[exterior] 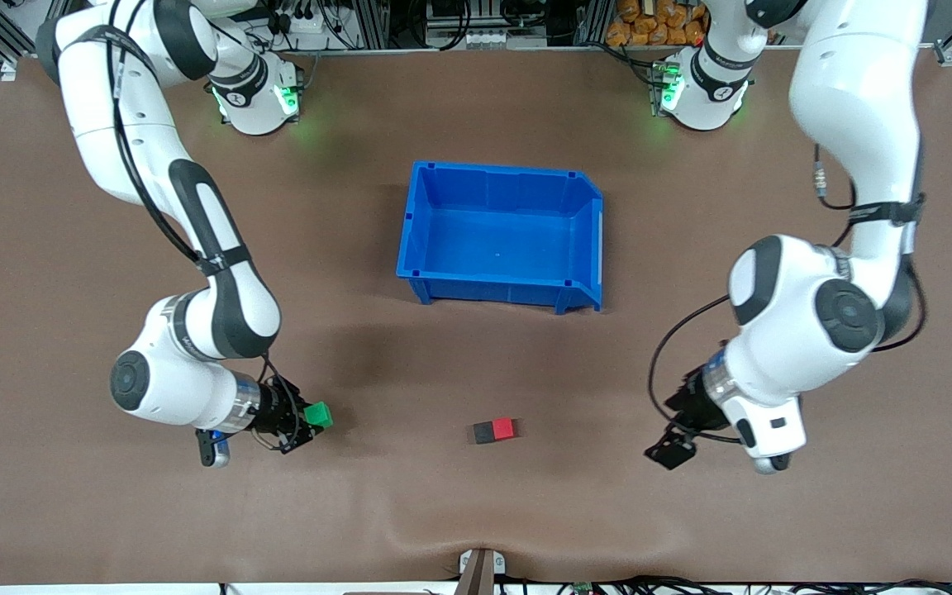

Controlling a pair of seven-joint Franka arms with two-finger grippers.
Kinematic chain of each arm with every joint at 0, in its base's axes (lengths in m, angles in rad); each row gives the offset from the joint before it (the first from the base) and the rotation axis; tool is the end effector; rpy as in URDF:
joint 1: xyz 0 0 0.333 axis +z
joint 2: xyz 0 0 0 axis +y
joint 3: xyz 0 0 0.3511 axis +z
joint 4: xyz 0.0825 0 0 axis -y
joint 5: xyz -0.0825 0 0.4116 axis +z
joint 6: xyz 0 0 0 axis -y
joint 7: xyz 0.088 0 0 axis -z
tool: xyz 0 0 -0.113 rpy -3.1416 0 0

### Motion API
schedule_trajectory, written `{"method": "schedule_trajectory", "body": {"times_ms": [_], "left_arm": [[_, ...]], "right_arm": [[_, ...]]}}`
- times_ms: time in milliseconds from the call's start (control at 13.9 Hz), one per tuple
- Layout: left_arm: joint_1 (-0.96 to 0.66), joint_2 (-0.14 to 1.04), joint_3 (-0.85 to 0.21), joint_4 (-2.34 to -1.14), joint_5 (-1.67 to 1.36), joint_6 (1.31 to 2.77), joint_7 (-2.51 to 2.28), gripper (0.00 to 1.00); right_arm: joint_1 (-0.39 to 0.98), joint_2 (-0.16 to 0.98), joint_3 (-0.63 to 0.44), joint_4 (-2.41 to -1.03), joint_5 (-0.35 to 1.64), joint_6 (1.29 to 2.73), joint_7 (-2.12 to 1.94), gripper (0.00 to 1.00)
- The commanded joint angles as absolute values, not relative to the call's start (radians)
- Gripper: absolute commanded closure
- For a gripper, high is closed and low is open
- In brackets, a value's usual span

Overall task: Attach green and red cubes to black cube
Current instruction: 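Set the red cube beside the black cube and open the left gripper, then carry the green cube with the right gripper against the black cube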

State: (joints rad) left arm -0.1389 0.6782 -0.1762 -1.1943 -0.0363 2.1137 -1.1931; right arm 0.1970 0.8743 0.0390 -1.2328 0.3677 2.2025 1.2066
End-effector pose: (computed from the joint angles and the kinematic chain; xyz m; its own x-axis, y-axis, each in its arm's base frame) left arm 0.7852 -0.2140 0.4283 0.5902 0.8060 -0.0449 0.7822 -0.5573 0.2786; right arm 0.7943 0.1962 0.2545 0.3784 -0.8774 -0.2950 -0.9243 -0.3409 -0.1717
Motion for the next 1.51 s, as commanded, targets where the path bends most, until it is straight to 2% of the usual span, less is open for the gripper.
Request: {"method": "schedule_trajectory", "body": {"times_ms": [0, 359, 717, 1147, 1434], "left_arm": [[-0.085, 0.525, -0.181, -1.353, -0.014, 2.053, -1.024, 0.0], [0.003, 0.388, -0.181, -1.425, 0.003, 1.91, -0.786, 0.0], [0.054, 0.387, -0.181, -1.427, 0.018, 1.879, -0.678, 0.0], [0.052, 0.385, -0.181, -1.427, 0.046, 1.878, -0.676, 0.0], [0.054, 0.379, -0.179, -1.428, 0.064, 1.873, -0.644, 0.0]], "right_arm": [[0.235, 0.96, 0.034, -1.105, 0.379, 2.207, 1.368, 1.0], [0.273, 1.015, 0.035, -1.058, 0.379, 2.315, 1.575, 1.0], [0.327, 1.058, 0.034, -1.006, 0.379, 2.367, 1.816, 1.0], [0.377, 1.115, 0.041, -0.948, 0.379, 2.402, 1.821, 1.0], [0.379, 1.144, 0.09, -0.93, 0.379, 2.434, 1.822, 1.0]]}}
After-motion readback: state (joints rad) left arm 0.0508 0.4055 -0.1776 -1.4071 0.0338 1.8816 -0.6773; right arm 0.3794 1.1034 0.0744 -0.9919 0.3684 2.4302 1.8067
